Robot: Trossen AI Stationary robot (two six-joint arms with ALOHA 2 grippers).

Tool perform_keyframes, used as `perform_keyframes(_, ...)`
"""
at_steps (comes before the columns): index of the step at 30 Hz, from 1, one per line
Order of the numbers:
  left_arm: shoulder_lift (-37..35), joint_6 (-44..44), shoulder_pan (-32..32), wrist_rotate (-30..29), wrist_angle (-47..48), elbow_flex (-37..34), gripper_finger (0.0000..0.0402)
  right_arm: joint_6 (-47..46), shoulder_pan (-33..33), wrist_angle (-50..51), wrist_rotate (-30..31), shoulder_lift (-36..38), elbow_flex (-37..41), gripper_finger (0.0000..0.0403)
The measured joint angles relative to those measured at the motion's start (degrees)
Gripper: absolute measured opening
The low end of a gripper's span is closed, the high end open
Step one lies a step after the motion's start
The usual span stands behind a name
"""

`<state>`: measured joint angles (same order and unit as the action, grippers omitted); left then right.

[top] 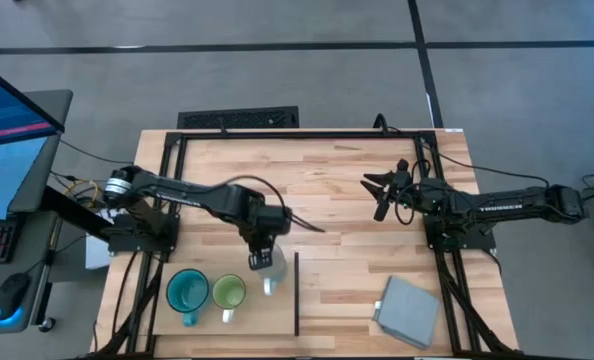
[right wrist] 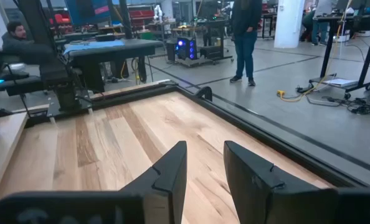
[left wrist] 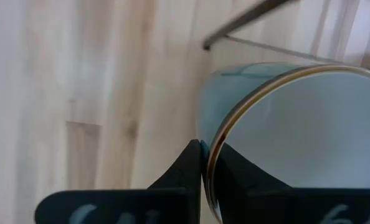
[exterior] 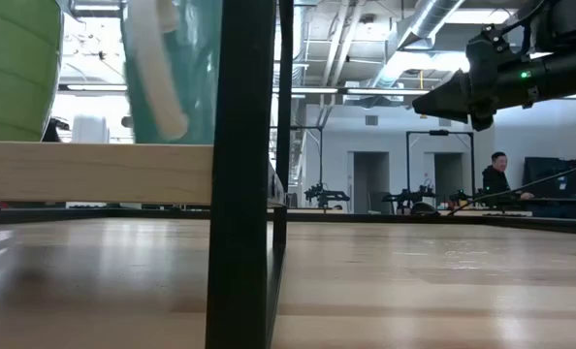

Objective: Stack small to large cups/mugs on shelf
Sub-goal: Put the white mug on the shelf

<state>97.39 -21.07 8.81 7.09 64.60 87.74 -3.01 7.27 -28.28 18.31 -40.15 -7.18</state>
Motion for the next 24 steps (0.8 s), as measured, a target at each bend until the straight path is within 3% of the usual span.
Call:
perform_keyframes(10, 5.02, -0.73, 3.05, 0.91, -0.02, 3.50, 0.0007, -0.04, 0.00, 1.77, 0.00, -0.01, 0.00, 0.0129)
perform_keyframes(24, 5.00, -6.49, 7.06, 0.16, -0.60, 4.39, 0.0007, 0.05, 0.00, 2.71, 0.02, -0.01, 0.00, 0.0129)
